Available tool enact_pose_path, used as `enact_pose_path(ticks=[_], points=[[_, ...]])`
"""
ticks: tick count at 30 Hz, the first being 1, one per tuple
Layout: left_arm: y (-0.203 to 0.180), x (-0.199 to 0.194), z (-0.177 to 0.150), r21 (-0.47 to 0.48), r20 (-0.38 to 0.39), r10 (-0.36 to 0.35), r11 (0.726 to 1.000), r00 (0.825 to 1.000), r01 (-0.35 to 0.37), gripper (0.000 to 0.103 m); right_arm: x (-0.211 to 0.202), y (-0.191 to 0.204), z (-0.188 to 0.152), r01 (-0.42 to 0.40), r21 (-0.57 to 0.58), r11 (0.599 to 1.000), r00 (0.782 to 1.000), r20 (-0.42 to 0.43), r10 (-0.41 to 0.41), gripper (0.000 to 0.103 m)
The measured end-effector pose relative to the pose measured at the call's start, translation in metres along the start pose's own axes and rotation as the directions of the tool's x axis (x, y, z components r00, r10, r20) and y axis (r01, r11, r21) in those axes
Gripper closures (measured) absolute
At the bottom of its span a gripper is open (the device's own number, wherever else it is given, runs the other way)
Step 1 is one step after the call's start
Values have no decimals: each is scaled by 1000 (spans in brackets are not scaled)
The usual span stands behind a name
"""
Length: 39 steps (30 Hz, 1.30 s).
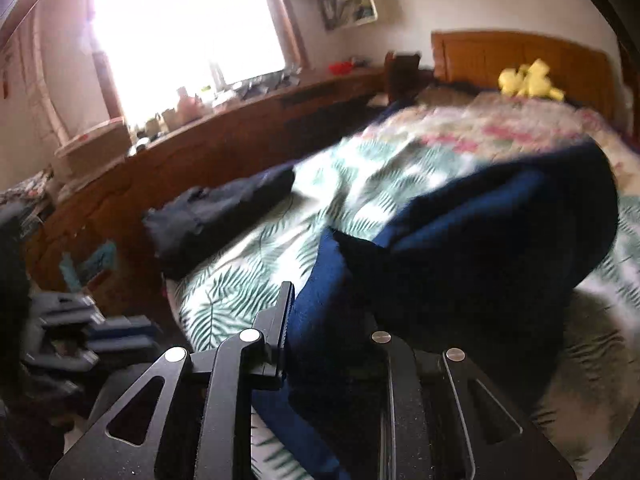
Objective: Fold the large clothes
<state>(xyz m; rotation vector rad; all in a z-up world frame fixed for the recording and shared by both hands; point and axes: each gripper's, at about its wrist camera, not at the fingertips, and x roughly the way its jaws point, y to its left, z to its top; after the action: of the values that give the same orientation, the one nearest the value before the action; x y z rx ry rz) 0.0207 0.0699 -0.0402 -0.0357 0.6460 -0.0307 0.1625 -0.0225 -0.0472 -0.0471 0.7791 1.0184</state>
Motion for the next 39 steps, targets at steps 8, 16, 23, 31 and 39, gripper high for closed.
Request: enact_pose_path(ticks=[8,16,23,31,39], points=[[20,14,-9,-40,-18,-3,999,1000,3,95,5,7,-9,-22,18,1000,999,-30,22,57],[0,28,3,-13,-17,-35,999,999,35,95,-22,-26,-21,201,-70,977,978,-35,-204,57],[-27,48,11,47,-53,-37,998,998,39,95,-21,-68,-63,259,-7,966,962,-86,-259,57],[-45,71,13,81,-97,-45,995,994,53,93,-24,-82,-83,233,21,972,969,-90,-231,54],[-39,85,16,98,-117,-8,995,993,19,88,-25,-77,-91,254,-10,967,964,-77,-254,53]])
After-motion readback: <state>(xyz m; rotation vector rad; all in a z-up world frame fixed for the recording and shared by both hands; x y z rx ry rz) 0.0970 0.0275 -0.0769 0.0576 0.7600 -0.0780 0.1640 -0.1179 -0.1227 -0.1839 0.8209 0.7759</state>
